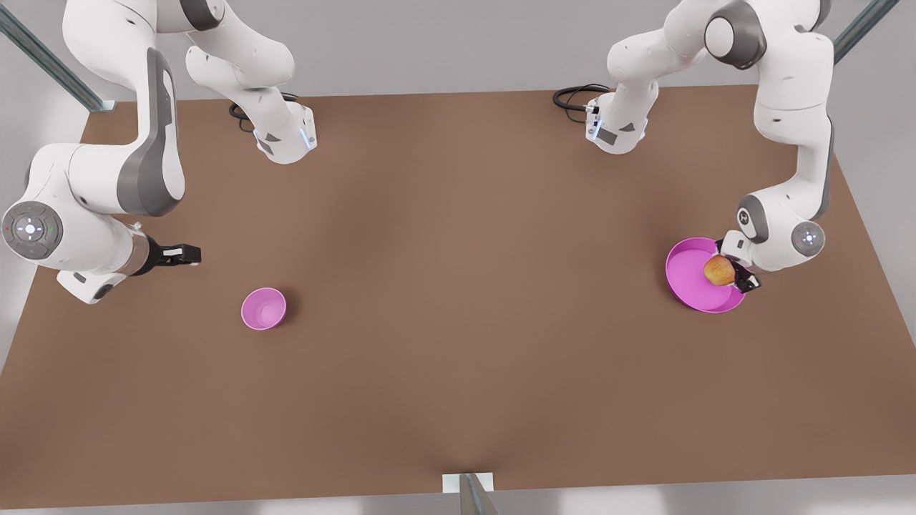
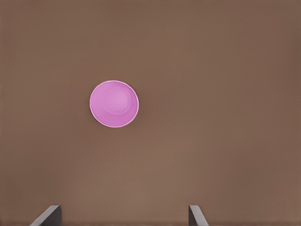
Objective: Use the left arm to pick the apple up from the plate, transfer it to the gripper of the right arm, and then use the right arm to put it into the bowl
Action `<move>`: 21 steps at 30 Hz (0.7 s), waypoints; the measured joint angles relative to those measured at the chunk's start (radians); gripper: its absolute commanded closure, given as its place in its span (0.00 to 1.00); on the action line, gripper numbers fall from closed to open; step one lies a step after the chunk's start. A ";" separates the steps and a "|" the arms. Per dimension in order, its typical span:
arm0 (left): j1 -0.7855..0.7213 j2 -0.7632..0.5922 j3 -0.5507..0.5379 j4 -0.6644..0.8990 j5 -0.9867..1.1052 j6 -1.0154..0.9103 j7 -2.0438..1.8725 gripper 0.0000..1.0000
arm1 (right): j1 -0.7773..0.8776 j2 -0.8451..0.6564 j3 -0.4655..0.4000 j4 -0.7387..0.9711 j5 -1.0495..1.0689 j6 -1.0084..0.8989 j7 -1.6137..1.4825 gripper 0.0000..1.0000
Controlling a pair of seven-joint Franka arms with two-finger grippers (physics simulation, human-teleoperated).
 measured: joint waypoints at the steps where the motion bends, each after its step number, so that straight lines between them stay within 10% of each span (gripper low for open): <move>1: 0.000 0.004 0.000 0.000 0.000 0.003 0.002 0.00 | 0.000 0.001 0.000 0.000 0.000 0.000 0.000 0.00; 16: 0.004 0.024 0.000 0.001 -0.001 0.017 0.027 0.00 | 0.005 0.001 0.000 -0.002 0.000 -0.001 -0.001 0.00; 21: 0.003 0.022 0.000 0.003 -0.001 0.021 0.031 0.16 | 0.006 0.002 0.000 -0.004 0.000 -0.002 -0.001 0.00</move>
